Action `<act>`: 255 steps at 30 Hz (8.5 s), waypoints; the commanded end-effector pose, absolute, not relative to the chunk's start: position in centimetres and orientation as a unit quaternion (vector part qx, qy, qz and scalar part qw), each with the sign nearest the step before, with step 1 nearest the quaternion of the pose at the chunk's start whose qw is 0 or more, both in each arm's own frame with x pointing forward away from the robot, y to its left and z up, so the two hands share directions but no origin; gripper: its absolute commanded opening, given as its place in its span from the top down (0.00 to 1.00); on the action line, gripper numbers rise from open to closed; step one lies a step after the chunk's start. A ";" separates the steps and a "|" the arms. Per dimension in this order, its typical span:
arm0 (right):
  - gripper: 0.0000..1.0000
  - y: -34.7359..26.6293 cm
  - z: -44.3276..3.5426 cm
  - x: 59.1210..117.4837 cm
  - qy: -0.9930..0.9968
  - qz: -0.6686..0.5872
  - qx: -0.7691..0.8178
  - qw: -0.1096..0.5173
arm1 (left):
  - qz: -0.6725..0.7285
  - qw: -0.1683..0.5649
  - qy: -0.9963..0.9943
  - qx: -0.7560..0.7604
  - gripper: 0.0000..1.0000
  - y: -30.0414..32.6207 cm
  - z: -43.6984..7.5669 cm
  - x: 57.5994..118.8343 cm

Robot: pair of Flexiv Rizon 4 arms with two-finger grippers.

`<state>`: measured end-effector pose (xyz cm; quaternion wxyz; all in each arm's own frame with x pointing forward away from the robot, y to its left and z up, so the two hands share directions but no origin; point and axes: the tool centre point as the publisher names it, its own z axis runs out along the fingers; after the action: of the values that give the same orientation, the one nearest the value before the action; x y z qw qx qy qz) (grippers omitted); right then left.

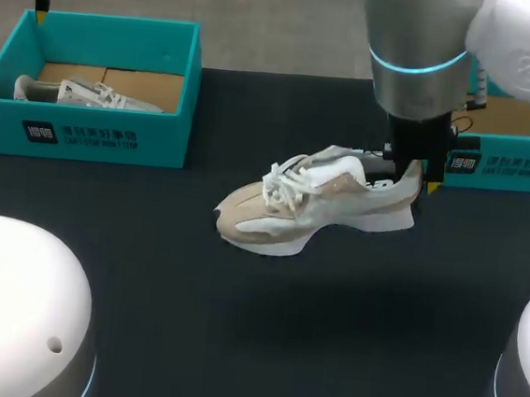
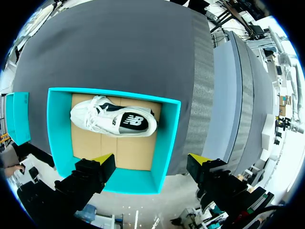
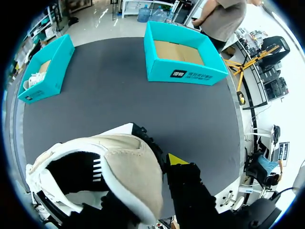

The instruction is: Take the shoe out of the shoebox, open the shoe tongue, remove and reinsert the insole, then place the shoe into the shoebox

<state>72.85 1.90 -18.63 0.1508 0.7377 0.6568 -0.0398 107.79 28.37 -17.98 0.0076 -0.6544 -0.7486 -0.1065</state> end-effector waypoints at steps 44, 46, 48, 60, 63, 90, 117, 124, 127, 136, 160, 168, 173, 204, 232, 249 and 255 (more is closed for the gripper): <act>1.00 7.1 -36.9 74.6 0.671 -0.042 0.723 0.159 | -0.107 0.009 -0.748 -0.654 0.00 28.4 -17.9 107.7; 1.00 7.0 -37.9 74.7 0.665 -0.040 0.729 0.158 | -0.107 0.009 -0.748 -0.654 0.00 28.4 -17.9 107.7; 1.00 6.9 -38.8 74.8 0.654 -0.043 0.740 0.150 | -0.107 0.009 -0.748 -0.654 0.00 28.4 -17.9 107.7; 0.00 6.3 -40.6 74.5 0.643 -0.047 0.754 0.124 | -0.107 0.009 -0.748 -0.654 0.00 28.4 -17.9 107.7; 0.00 6.2 -39.7 74.4 0.643 -0.039 0.755 0.126 | -0.107 0.009 -0.748 -0.654 0.00 28.4 -17.9 107.7; 0.00 7.3 -27.9 73.2 0.804 0.051 0.587 0.080 | -0.107 0.009 -0.748 -0.654 0.00 28.4 -17.9 107.7; 0.00 4.5 -27.8 74.2 0.972 0.170 -0.071 0.143 | -0.107 0.009 -0.748 -0.654 0.00 28.4 -17.9 107.7; 0.00 4.5 -27.8 74.2 0.972 0.170 -0.071 0.143 | -0.107 0.009 -0.748 -0.654 0.00 28.4 -17.9 107.7; 0.00 4.5 -27.8 74.2 0.972 0.170 -0.071 0.143 | -0.107 0.009 -0.748 -0.654 0.00 28.4 -17.9 107.7; 0.00 2.0 -28.0 74.6 0.947 0.308 -0.018 0.090 | -0.107 0.009 -0.748 -0.654 0.00 28.4 -17.9 107.7; 0.00 -4.6 -31.7 74.9 0.823 0.567 -0.011 0.047 | -0.107 0.009 -0.748 -0.654 0.00 28.4 -17.9 107.7; 0.00 -4.7 -32.0 74.8 0.840 0.540 -0.018 0.052 | -0.107 0.009 -0.748 -0.654 0.00 28.4 -17.9 107.7; 0.00 -4.7 -32.0 74.8 0.840 0.540 -0.018 0.052 | -0.107 0.009 -0.748 -0.654 0.00 28.4 -17.9 107.7; 0.00 -4.9 -35.8 75.1 0.851 0.520 -0.006 0.071 | -0.107 0.009 -0.748 -0.654 0.00 28.4 -17.9 107.7; 0.00 -3.4 -36.4 75.6 0.854 0.516 -0.006 0.069 | -0.107 0.009 -0.748 -0.654 0.00 28.4 -17.9 107.7; 0.00 3.5 -37.0 77.1 0.868 0.494 -0.036 0.039 | -0.107 0.009 -0.748 -0.654 0.00 28.4 -17.9 107.7; 0.00 5.4 -37.4 77.5 0.874 0.484 -0.031 0.032 | -0.107 0.009 -0.748 -0.654 0.00 28.4 -17.9 107.7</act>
<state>76.85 4.19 -36.92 0.0346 -0.0320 0.8694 0.4918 107.79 28.37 -17.98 0.0077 -0.6544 -0.7486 -0.1065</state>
